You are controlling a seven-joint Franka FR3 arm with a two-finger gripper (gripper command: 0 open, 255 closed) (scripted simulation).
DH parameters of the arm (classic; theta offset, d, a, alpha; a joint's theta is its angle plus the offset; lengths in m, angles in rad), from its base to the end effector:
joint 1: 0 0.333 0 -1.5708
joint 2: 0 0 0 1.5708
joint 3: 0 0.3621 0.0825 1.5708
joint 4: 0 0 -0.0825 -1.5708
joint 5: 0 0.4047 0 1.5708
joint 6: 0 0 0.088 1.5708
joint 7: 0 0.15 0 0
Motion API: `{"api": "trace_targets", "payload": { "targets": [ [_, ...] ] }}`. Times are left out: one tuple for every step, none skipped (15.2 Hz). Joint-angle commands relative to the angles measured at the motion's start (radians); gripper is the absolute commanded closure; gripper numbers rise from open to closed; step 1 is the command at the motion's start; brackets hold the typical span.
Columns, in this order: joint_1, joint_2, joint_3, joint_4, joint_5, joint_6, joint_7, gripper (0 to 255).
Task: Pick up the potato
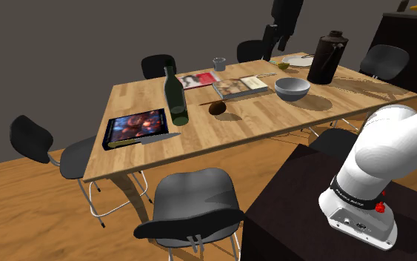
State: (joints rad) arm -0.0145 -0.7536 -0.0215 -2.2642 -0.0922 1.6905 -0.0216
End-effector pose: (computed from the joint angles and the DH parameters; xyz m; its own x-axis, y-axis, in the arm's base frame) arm 0.3241 -0.0269 0.6287 0.9843 0.0002 0.1767 -0.0143 -0.9966 0.0811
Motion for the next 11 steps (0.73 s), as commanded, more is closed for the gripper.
{"api": "trace_targets", "payload": {
  "targets": [
    [0.0,0.0,0.0,0.0,0.0,0.0,0.0,0],
    [0.005,0.042,-0.005,0.014,-0.013,0.012,-0.026,0],
    [0.009,0.085,-0.01,0.029,-0.026,0.022,-0.052,0],
    [0.013,0.127,-0.014,0.045,-0.039,0.033,-0.077,0],
    [0.017,0.17,-0.017,0.062,-0.052,0.043,-0.101,0],
    [0.021,0.212,-0.02,0.08,-0.065,0.052,-0.126,0],
    [0.025,0.255,-0.023,0.098,-0.077,0.061,-0.149,0],
    [0.028,0.297,-0.024,0.117,-0.09,0.069,-0.172,0],
    [0.03,0.34,-0.025,0.137,-0.102,0.077,-0.195,0],
    [0.033,0.382,-0.026,0.157,-0.115,0.084,-0.217,0],
    [0.035,0.424,-0.026,0.178,-0.128,0.091,-0.239,0]
  ]
}}
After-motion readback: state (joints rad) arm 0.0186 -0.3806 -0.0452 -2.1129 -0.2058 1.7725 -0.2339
